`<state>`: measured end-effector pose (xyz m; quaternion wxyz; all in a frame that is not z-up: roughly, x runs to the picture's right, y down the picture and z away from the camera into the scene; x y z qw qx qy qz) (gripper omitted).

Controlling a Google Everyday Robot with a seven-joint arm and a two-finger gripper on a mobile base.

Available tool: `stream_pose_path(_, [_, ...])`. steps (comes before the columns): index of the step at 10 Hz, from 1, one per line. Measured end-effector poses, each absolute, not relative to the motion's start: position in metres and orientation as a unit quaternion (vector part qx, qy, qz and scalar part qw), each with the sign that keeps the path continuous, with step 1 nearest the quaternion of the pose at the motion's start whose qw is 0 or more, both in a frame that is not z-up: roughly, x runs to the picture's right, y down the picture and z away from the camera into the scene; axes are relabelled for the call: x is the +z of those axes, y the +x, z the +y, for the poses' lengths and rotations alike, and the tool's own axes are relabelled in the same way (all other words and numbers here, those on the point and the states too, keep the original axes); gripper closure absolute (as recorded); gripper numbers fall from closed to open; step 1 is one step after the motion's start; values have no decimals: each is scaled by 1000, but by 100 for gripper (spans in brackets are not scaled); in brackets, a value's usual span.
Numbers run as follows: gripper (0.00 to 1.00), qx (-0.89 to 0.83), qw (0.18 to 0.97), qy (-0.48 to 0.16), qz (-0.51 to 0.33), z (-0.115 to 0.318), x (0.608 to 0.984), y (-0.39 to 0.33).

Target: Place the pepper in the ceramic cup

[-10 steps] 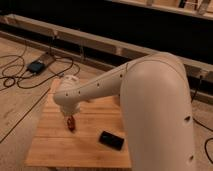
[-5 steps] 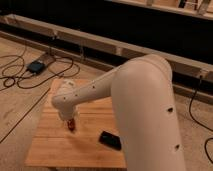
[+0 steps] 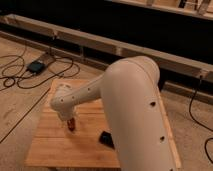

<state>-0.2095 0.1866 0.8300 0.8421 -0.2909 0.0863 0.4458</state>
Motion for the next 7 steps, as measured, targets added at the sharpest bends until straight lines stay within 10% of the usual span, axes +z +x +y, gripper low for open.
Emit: stream_pose_path(7, [38, 459, 844, -264, 88, 179, 855, -209])
